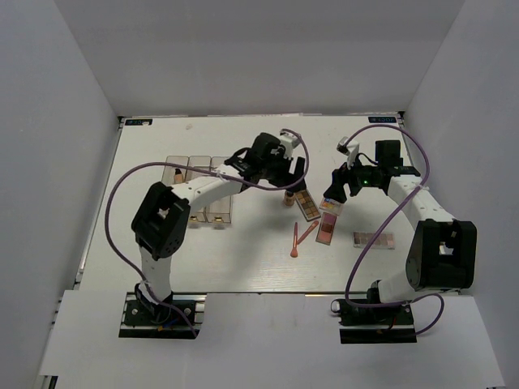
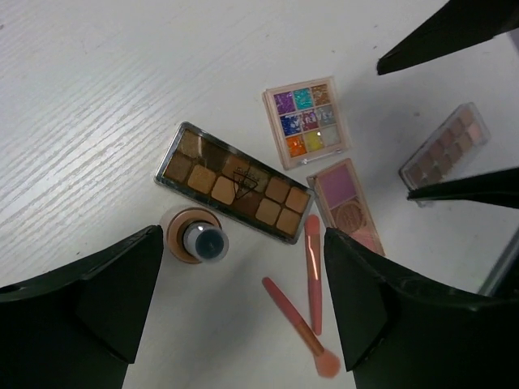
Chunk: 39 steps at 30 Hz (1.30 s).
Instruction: Organize the makeup
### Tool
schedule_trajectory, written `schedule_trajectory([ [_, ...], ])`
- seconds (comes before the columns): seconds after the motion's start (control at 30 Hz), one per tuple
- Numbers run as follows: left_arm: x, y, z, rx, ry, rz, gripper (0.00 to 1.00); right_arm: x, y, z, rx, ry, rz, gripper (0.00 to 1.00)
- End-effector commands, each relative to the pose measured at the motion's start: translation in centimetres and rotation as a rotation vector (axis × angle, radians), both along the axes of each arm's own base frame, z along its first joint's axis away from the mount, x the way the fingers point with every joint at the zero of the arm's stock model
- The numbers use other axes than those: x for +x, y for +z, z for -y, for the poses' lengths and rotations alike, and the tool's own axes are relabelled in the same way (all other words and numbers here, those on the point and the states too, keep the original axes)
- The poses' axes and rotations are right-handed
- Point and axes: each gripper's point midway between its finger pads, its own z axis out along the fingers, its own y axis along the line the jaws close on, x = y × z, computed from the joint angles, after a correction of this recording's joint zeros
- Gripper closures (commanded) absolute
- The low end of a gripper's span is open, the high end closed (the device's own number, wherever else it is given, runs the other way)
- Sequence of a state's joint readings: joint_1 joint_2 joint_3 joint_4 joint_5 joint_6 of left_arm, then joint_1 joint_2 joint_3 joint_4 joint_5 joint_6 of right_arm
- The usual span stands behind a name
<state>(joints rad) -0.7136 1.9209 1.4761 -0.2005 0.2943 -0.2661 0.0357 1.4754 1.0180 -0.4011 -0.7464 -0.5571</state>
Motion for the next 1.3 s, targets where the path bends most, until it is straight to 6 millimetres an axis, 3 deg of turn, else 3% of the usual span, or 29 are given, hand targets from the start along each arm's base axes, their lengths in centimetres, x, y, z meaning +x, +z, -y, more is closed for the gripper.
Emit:
schedule_trajectory([
  [0.0, 1.0, 0.3, 0.0, 0.098, 0.071, 0.076, 0.10, 0.2, 1.0, 0.0, 0.003, 0.003, 0.038, 0.18],
  [0.23, 1.9, -1.7, -0.1, 0.190, 0.099, 0.070, 0.09, 0.2, 0.9, 0.0, 0.001, -0.002, 0.032, 0.18],
  [0.5, 0.8, -5.0, -0.5, 0.260, 0.098, 0.027, 0.10, 0.4, 0.9, 0.2, -0.003, -0.011, 0.036, 0.18],
  [0.87, -0.4, -6.8, 0.3, 0.287, 0.076, 0.002, 0.11, 0.4, 0.7, 0.1, -0.002, -0.017, 0.030, 0.18],
  [1.1, 0.1, -8.8, -0.9, 0.360, 0.133, -0.016, 0.15, 0.3, 0.8, 0.2, -0.003, -0.018, 0.036, 0.18],
  [1.27, 0.8, -8.5, -1.0, 0.363, 0.162, 0.002, 0.23, 0.3, 0.8, 0.2, -0.003, -0.020, 0.037, 0.18],
])
